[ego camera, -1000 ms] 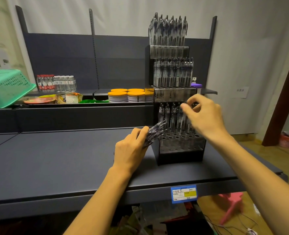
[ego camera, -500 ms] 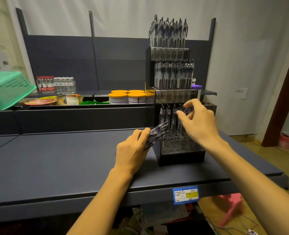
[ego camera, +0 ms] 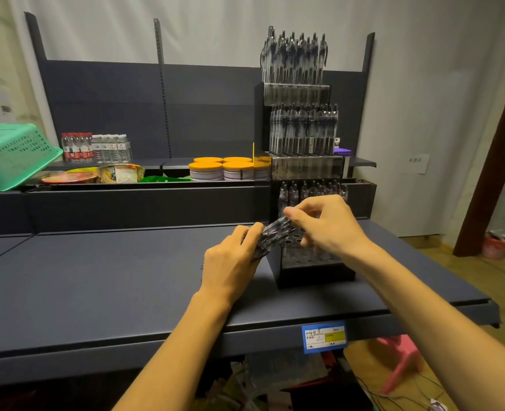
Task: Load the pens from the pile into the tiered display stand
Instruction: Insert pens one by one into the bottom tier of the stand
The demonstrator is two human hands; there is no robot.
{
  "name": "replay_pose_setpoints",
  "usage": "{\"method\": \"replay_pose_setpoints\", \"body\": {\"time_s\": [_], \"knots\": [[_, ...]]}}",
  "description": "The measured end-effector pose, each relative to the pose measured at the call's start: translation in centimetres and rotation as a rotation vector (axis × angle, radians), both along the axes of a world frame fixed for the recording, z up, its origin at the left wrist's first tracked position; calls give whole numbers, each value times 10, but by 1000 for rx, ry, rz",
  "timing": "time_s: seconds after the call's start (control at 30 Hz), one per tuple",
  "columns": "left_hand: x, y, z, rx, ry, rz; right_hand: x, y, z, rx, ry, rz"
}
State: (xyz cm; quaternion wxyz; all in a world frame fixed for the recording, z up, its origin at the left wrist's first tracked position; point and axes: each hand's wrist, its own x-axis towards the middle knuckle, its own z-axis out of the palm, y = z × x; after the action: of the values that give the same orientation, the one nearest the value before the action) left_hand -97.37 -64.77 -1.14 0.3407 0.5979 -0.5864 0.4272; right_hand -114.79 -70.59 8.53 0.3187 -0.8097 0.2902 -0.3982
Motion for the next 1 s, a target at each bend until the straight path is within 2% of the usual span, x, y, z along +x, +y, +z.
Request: {"method": "replay_pose_setpoints", "body": {"time_s": [0.4, 0.67, 0.83, 1.0], "knots": [[-4, 1, 4, -68, 14, -31, 7, -1, -8, 25, -95, -38], [-6, 5, 7, -51, 87, -1, -15, -22, 19, 93, -475, -250], [-6, 3, 5, -36, 27, 66, -26, -28, 29, 26, -636, -343], [-5, 1, 4, -13, 1, 105, -20, -27, 23, -95, -594, -338]]}}
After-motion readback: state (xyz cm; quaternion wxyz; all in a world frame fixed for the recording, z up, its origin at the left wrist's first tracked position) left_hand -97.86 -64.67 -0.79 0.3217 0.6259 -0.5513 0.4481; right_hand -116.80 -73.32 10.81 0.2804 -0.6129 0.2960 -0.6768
